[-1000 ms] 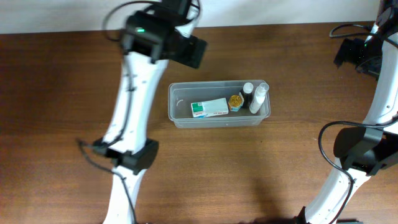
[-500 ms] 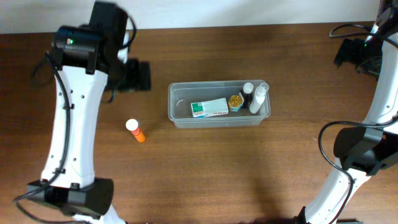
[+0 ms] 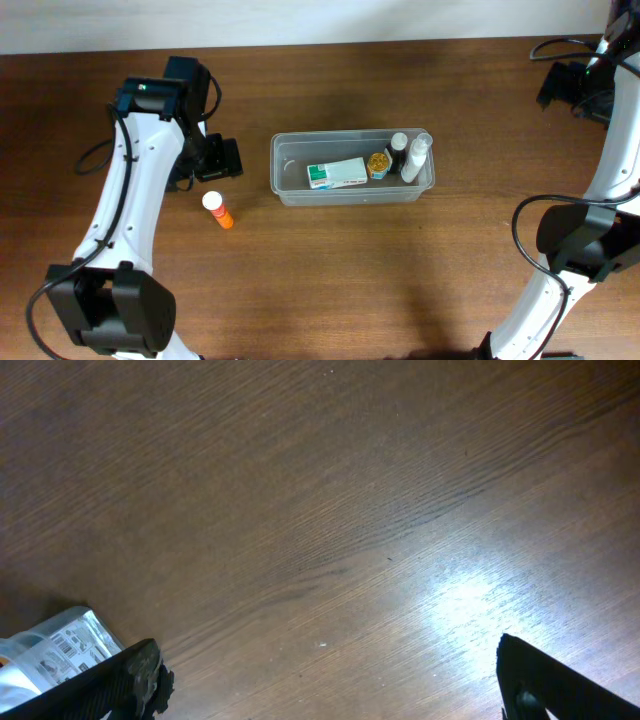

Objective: Pack container
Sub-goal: 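Move left gripper over the orange Redoxon tube and descend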

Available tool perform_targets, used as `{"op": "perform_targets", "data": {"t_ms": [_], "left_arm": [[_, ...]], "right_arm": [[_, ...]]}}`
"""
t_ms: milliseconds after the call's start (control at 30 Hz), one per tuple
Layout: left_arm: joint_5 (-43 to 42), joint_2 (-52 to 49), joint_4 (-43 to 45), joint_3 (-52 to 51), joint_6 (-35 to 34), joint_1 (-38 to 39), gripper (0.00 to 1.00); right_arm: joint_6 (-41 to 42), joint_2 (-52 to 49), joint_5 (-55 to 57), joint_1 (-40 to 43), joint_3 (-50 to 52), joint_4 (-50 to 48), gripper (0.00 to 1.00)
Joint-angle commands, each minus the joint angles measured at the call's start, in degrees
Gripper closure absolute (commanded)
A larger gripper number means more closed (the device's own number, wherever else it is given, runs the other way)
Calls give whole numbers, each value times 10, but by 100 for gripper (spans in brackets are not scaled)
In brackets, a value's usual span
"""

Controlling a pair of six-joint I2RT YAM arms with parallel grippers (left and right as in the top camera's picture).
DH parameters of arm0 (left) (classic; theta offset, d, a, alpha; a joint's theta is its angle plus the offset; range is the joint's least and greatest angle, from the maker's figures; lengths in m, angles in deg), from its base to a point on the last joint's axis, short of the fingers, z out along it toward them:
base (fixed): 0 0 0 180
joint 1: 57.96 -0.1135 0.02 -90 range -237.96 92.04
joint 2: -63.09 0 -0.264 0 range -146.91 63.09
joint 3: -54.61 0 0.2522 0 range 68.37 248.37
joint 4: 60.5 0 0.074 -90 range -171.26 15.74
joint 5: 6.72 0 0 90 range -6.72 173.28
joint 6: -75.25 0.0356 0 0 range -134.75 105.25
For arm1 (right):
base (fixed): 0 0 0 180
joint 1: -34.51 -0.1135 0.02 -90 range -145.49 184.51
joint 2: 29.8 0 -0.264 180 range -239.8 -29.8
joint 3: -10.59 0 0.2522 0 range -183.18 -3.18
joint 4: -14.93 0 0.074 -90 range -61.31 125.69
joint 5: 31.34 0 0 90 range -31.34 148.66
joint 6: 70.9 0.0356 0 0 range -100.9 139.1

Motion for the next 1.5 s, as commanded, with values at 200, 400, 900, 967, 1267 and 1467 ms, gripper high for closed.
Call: {"op": "perform_targets", "data": {"t_ms": [200,400,900,967,1267,1467], "left_arm": [[-9,18,43,-103,1,-2,1],[-35,18,80,-157,1,-2,1],[-35,18,135,-169,10,-2,19],[-35,18,128,-169,10,-2,20],[-34,18,107,-170,10,-2,30],[-34,18,114,-170,10,-2,41]], "right_arm": [[2,19,5,3,2,-2,2],[2,19,5,3,2,-2,2],[3,19,5,3,2,-2,2],[3,19,5,3,2,-2,2],[2,19,5,3,2,-2,2],[2,19,5,3,2,-2,2]]}}
